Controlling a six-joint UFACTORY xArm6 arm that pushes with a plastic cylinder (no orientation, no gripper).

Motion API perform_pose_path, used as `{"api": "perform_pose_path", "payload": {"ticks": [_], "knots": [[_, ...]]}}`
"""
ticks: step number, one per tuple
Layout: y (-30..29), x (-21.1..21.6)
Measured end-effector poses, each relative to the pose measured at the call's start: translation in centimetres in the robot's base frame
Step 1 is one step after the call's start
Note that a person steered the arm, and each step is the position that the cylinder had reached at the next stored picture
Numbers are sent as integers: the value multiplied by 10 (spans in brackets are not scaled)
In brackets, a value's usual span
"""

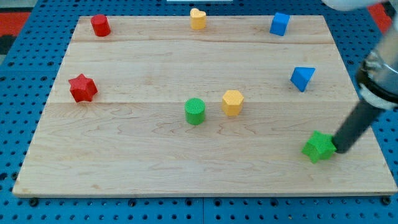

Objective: Push the green circle closer to the green star

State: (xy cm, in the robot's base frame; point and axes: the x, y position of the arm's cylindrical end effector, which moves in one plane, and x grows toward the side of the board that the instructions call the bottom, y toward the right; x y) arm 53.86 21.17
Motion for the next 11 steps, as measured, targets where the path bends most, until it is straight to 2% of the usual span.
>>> {"api": "perform_pose_path", "payload": {"ticks": [1,2,3,4,5,6,7,8,9,10,11], "knots": [[18,-42],[-61,-57],[-105,-48],[-181,-16],[-219,5],[-274,-59],[-209,-81],[-115,-66],[-96,-56],[-166,-84],[-176,-46]]}}
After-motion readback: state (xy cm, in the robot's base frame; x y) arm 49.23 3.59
